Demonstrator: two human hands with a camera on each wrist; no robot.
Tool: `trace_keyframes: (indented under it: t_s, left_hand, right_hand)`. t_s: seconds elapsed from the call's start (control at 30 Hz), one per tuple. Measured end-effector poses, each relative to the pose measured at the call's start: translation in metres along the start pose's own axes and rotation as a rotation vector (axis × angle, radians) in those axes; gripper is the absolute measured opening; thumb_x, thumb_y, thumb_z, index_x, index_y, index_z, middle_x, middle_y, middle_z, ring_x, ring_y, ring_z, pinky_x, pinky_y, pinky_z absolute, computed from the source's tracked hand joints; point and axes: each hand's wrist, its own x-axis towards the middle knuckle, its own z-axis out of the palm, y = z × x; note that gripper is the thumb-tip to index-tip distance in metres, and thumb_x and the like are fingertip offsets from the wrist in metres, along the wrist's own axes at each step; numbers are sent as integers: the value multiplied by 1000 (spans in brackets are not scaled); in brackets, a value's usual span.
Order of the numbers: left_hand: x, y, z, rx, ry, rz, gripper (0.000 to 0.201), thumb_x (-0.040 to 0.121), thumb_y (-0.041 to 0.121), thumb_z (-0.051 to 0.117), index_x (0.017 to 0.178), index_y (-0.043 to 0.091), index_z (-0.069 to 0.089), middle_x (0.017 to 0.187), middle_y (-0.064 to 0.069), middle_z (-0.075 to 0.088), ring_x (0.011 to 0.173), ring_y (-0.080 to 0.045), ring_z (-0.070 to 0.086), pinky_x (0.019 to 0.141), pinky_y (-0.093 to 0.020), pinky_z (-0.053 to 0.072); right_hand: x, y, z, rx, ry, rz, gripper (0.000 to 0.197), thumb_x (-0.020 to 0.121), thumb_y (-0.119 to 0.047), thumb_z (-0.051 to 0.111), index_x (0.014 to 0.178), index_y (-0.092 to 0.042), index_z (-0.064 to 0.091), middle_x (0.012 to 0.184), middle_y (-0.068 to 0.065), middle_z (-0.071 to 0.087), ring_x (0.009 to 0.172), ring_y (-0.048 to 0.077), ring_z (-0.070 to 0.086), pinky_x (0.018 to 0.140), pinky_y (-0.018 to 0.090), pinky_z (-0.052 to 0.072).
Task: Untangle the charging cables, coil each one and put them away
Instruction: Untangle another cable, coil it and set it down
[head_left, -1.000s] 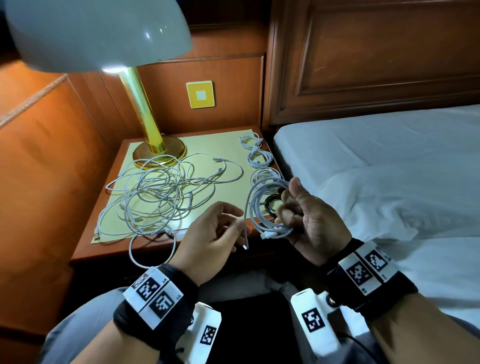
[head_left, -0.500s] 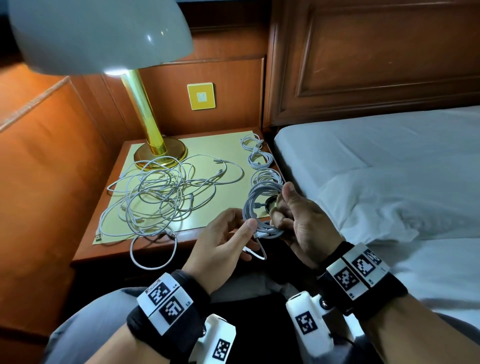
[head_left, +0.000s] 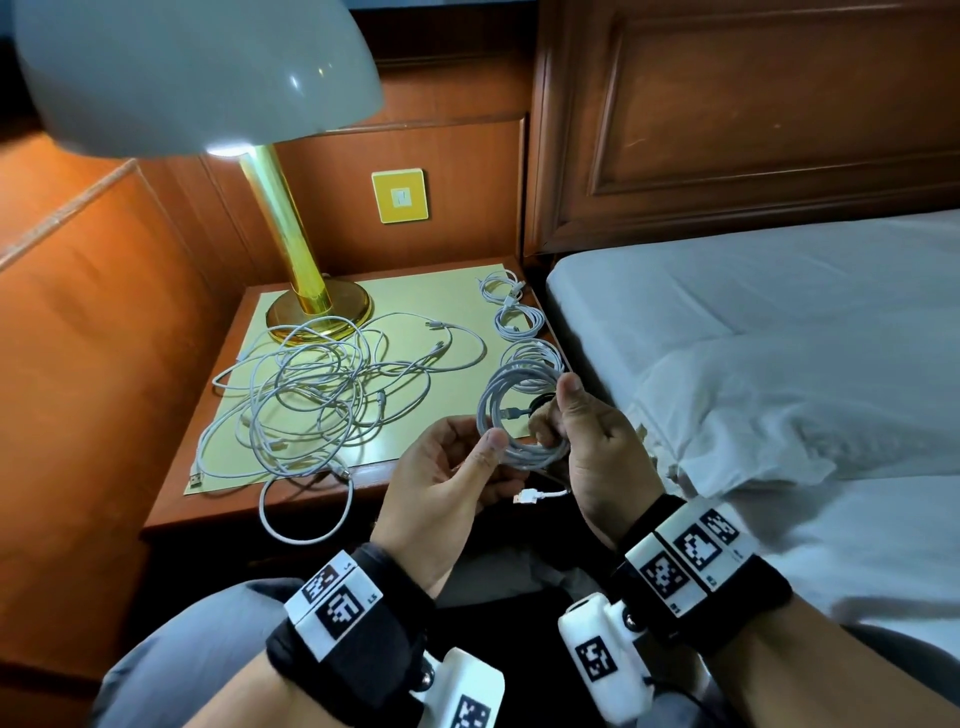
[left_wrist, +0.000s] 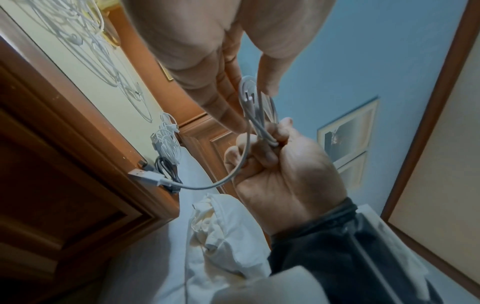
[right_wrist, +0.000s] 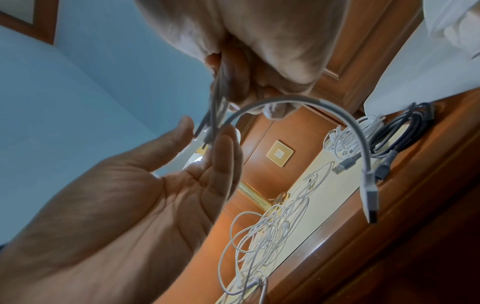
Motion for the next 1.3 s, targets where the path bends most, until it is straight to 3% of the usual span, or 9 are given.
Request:
trace_keyframes:
  t_s: [0.17, 0.27, 0.37, 0.5, 0.6, 0.7, 0.9, 1.1, 1.3]
  left_hand:
    - [-2, -4, 9, -101, 8, 8, 29, 83, 21, 63, 104, 3, 54, 93, -13, 75, 84, -23, 70, 65, -26, 56]
    - [0, -6, 10, -32, 59, 68, 24, 88, 22, 59, 104, 5, 52, 82, -7, 73, 79, -22, 68, 62, -24, 51]
    - [4, -8, 7, 44, 131, 111, 6, 100, 14, 51, 104, 10, 53, 76, 0, 69, 71, -19, 61, 58, -25, 47]
    - [11, -9, 1, 116, 203, 179, 10, 105, 15, 46, 101, 13, 55, 77, 0, 60, 76, -24, 55, 79, -44, 48]
    - [15, -7, 1, 196, 215, 224, 13, 107, 10, 40, 102, 13, 51, 71, 7, 54, 66, -12, 50, 71, -34, 44]
    - [18, -3, 1, 334, 211, 291, 14, 107, 8, 38, 102, 12, 50, 69, 13, 52, 66, -4, 48, 70, -23, 42]
    - [37, 0, -3, 475, 191, 389, 15, 98, 29, 37, 96, 20, 49, 77, 7, 50, 67, -7, 45, 67, -24, 38]
    - [45, 1, -5, 469, 207, 404, 22, 93, 33, 36, 100, 16, 49, 76, 10, 49, 66, -5, 44, 68, -26, 38]
    - [53, 7, -1, 340, 270, 399, 8, 95, 26, 39, 93, 24, 48, 77, 8, 53, 67, -7, 45, 66, -25, 38]
  right_hand:
    - [-2, 7, 3, -102, 40, 13, 67, 90, -75, 36, 67, -14, 52, 69, 15, 59, 68, 31, 61, 72, 35, 49]
    - [-4, 7, 7, -126, 55, 21, 58, 90, -68, 34, 65, -18, 50, 63, 2, 59, 65, 16, 59, 70, 25, 48]
    - [-3, 12, 8, -144, 6, 60, 57, 88, -67, 34, 68, -16, 52, 72, 14, 62, 68, 21, 57, 74, 31, 47]
    - [-2, 17, 13, -61, -105, 137, 55, 84, -72, 42, 71, -22, 61, 72, -2, 68, 74, 11, 65, 82, 28, 49]
    - [1, 16, 12, -76, -142, 137, 48, 85, -62, 42, 72, -21, 64, 64, -15, 62, 63, -1, 54, 76, 21, 40]
    - [4, 17, 9, -95, -169, 137, 51, 85, -68, 44, 73, -26, 70, 69, -6, 59, 69, 10, 50, 77, 29, 41]
    - [13, 13, -3, -90, -190, 150, 59, 75, -84, 53, 94, -31, 70, 65, -4, 44, 66, 19, 40, 62, 30, 34]
    - [14, 13, -3, -3, -175, 223, 51, 73, -66, 65, 97, -21, 63, 70, 2, 46, 53, 11, 40, 47, 23, 32]
    - [6, 8, -4, -287, -332, 612, 53, 92, -62, 51, 96, -10, 58, 71, 1, 66, 52, 12, 53, 42, 20, 29]
